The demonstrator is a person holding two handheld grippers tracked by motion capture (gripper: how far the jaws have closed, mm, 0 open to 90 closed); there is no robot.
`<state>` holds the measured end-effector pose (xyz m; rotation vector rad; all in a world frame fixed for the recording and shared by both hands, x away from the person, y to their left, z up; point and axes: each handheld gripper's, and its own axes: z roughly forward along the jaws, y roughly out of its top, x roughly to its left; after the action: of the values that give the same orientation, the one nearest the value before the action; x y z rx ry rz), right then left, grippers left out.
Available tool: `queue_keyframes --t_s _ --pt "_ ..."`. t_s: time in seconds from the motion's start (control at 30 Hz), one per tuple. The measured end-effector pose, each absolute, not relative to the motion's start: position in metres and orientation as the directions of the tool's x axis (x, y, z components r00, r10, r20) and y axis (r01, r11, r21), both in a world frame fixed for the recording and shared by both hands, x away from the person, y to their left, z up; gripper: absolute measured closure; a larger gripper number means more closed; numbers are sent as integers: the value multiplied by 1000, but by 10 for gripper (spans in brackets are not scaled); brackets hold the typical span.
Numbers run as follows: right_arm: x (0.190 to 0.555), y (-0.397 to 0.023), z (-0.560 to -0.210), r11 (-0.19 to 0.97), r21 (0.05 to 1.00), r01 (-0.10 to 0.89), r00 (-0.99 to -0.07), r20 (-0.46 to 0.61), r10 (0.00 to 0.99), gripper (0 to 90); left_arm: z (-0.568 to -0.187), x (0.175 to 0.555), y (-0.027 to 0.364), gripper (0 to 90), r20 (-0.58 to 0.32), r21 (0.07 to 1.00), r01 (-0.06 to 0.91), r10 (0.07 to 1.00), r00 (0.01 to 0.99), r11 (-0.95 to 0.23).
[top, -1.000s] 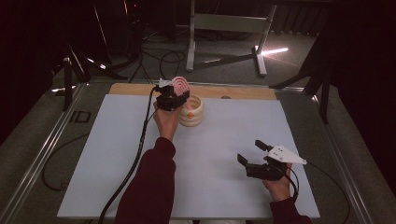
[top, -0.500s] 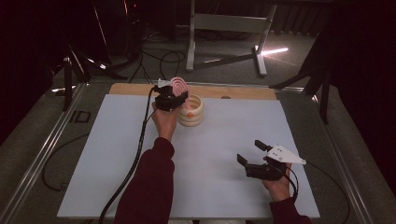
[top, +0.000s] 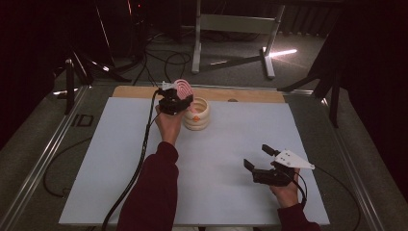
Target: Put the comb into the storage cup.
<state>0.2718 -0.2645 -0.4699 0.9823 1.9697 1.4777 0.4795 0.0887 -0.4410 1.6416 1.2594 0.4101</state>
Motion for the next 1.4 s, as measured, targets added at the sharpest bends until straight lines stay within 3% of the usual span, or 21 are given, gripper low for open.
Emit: queue_keyframes --t_s 0.53,1.03,1.4 --pt "272 -263 -470 161 954 252 -626 34 779 99 -448 475 100 453 -296 847 528 875 383 56" --pt "272 -262 -470 164 953 254 -627 33 778 99 -439 468 106 154 -230 876 482 895 383 19" --pt "272 -259 -471 171 952 254 -630 28 776 99 -440 459 119 56 -228 875 483 896 382 16"
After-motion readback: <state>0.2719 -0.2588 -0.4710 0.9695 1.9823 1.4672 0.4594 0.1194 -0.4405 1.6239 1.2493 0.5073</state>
